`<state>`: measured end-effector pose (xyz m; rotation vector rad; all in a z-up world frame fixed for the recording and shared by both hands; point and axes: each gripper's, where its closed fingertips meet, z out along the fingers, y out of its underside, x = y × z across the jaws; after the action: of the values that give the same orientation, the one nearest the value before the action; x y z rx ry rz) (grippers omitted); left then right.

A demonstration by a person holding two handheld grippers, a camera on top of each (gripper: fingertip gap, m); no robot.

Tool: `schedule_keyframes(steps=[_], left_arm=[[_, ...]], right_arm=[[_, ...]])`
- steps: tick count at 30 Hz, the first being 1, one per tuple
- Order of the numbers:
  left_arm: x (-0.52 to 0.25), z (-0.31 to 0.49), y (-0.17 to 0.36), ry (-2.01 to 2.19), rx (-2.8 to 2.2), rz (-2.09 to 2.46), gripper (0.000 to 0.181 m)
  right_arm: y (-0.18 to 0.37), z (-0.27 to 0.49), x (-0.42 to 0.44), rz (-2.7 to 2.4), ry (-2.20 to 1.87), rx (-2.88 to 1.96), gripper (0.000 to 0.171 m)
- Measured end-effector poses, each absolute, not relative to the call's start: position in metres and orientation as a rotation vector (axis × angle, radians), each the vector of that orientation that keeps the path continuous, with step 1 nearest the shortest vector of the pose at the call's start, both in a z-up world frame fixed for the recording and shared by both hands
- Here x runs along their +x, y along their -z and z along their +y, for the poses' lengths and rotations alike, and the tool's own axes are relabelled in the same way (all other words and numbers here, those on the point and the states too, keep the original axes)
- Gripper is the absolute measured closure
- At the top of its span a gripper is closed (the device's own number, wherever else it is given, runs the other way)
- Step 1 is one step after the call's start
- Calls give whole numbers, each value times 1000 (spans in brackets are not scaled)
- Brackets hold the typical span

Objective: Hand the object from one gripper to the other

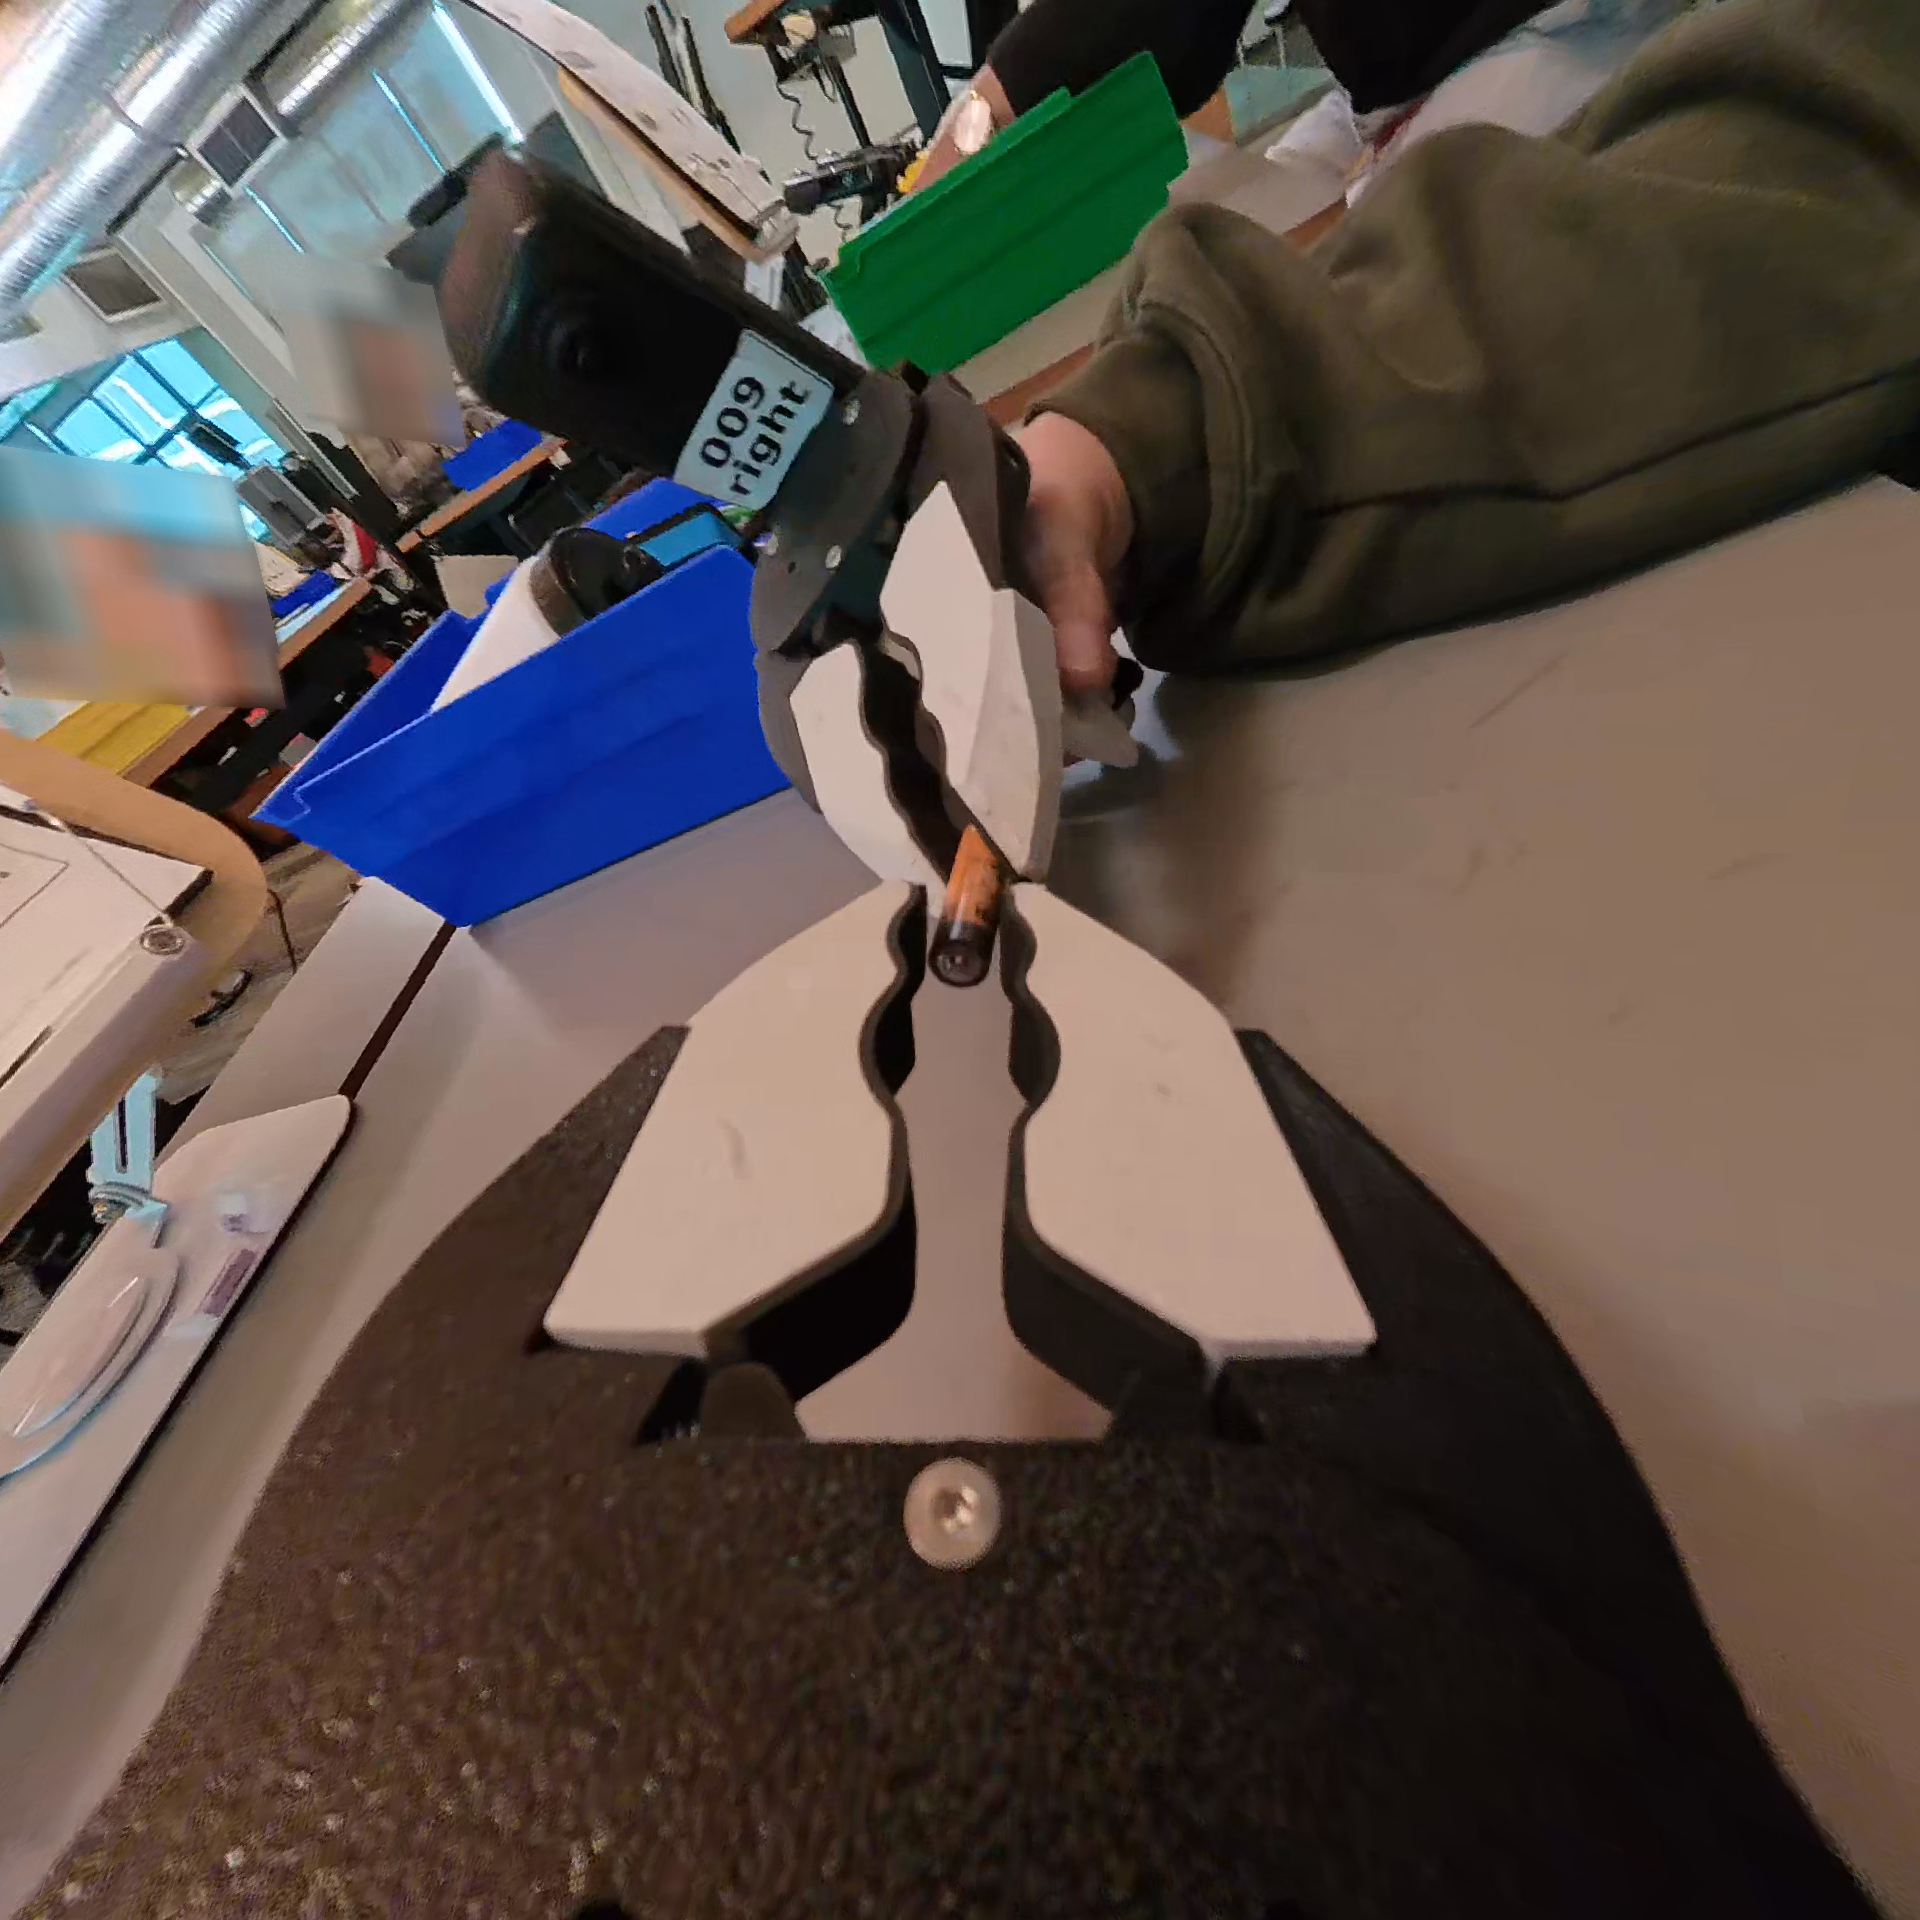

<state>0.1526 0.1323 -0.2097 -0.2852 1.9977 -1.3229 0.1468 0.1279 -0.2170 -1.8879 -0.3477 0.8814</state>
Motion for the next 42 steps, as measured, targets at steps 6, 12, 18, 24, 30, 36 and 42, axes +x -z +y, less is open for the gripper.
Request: schedule_keyframes(steps=[6, 12, 18, 24, 30, 36, 42], left_arm=[[154, 132, 209, 1363, -368, 2021, 171], [168, 148, 191, 1603, -736, 1902, 171], [175, 176, 180, 1138, -413, 1720, 171], [177, 159, 186, 796, -161, 1720, 171], [179, 146, 194, 639, -32, 1728, 171], [181, 149, 195, 588, -16, 1716, 171], [180, 152, 194, 590, -15, 1714, 171]], right_arm=[[210, 130, 151, -316, -880, -1846, 161], [197, 143, 175, -250, -613, -1729, 143], [180, 154, 194, 305, -1125, -1525, 138], [194, 152, 182, 334, -1265, -1586, 130], [191, 149, 181, 328, -1311, -1558, 159], [192, 146, 182, 319, -1314, -1577, 159], [192, 145, 181, 325, -1356, -1556, 161]])
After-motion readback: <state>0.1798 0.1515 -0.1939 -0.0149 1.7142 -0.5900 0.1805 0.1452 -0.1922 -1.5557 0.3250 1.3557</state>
